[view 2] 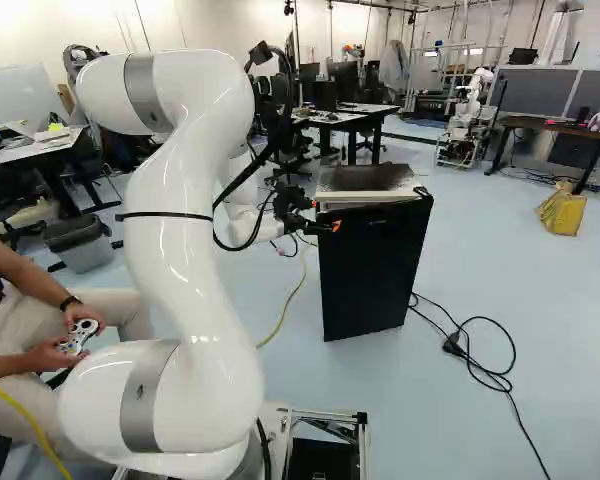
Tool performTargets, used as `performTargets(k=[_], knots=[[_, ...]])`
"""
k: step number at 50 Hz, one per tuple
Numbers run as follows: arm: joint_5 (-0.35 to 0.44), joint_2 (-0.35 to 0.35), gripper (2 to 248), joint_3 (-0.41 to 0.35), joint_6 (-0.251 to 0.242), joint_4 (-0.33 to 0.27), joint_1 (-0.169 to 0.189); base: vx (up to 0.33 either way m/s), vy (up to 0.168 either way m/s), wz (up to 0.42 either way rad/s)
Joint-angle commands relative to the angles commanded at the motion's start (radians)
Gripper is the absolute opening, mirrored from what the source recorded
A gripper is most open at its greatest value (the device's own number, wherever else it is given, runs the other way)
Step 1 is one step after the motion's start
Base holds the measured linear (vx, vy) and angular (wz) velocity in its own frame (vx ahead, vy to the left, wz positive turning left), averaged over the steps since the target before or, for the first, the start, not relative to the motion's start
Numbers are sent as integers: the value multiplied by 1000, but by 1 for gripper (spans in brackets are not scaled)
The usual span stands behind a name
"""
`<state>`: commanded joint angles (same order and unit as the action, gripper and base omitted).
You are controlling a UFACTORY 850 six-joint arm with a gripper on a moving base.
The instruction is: Grab a drink from the fridge
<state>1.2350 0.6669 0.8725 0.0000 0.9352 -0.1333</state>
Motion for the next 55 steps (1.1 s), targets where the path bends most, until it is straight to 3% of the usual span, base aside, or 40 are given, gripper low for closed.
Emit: performTargets(k=[55], knots=[[0,-34,247,-63,0,0,-4,0,0,0]])
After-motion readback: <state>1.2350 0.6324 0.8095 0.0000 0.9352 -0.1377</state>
